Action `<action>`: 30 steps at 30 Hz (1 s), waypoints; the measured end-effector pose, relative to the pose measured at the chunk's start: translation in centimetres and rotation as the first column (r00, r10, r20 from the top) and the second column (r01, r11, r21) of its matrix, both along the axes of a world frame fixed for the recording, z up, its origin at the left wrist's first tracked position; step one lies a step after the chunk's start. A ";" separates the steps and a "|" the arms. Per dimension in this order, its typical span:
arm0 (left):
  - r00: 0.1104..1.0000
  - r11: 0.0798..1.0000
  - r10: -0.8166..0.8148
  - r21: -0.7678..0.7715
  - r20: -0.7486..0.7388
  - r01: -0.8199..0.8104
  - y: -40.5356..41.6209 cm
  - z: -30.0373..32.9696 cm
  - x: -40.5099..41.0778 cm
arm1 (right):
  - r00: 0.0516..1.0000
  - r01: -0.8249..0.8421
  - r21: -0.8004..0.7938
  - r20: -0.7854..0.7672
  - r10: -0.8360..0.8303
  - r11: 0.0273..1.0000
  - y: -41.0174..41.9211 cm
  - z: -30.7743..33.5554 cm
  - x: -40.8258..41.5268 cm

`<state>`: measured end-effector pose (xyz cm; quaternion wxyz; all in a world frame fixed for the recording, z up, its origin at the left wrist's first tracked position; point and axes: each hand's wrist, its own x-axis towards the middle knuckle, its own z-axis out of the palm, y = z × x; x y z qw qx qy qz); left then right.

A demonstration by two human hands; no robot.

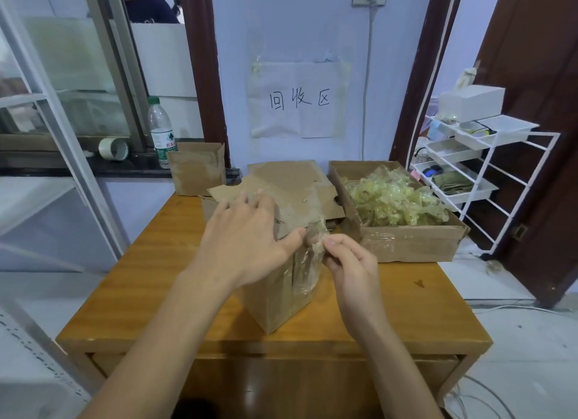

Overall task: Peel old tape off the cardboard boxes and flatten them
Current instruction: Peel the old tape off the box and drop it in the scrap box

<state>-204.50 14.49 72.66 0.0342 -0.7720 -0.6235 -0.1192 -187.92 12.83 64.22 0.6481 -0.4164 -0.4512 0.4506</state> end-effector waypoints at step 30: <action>0.998 0.997 -0.045 0.062 0.049 0.042 0.6 -1.5 -0.8 | 0.964 0.254 -0.128 0.113 -0.241 0.959 0.6 1.9 -0.9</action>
